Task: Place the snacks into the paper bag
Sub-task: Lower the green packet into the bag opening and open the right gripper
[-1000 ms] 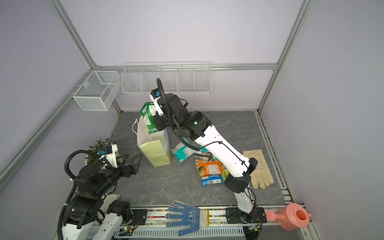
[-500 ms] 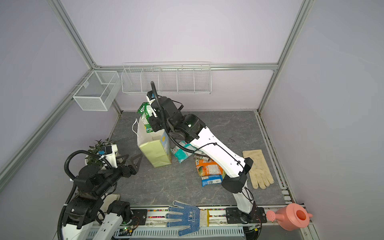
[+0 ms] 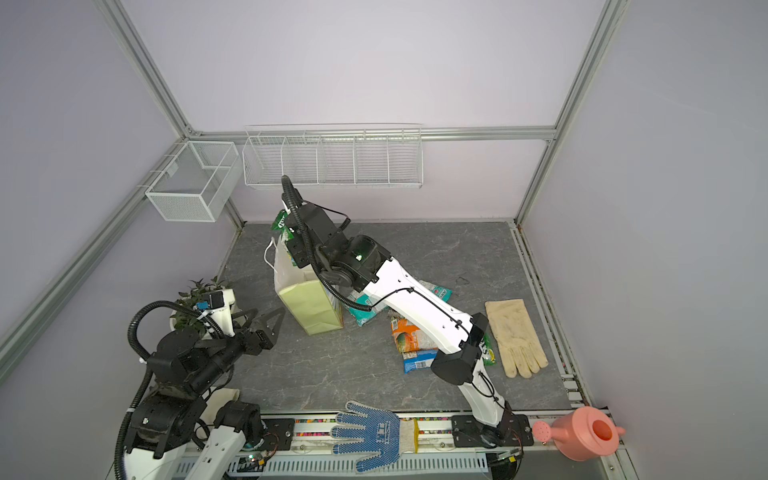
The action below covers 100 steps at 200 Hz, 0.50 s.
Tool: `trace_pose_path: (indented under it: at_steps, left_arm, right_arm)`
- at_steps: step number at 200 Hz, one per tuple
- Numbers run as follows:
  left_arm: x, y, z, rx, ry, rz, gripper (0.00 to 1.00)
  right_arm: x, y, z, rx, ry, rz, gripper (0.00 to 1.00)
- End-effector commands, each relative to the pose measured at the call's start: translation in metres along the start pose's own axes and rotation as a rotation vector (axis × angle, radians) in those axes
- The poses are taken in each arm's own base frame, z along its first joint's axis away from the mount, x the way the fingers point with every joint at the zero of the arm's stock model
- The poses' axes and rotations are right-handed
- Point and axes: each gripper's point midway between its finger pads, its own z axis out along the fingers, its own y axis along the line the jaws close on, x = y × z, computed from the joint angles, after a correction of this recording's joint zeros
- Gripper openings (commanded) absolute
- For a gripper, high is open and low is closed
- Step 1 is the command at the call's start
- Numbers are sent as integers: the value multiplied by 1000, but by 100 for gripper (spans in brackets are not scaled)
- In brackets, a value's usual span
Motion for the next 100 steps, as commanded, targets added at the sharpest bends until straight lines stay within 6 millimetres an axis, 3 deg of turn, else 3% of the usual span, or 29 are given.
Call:
trace_pose_path:
  at_steps: [1,100]
  left_arm:
    - [0,-3,-1,17,-10,11,94]
    - [1,-3,-2,18,-10,12,94]
  right_arm:
    - [-27,-2,-7,25,-98,23,7]
    - [-19,1,0,31,-80,20,7]
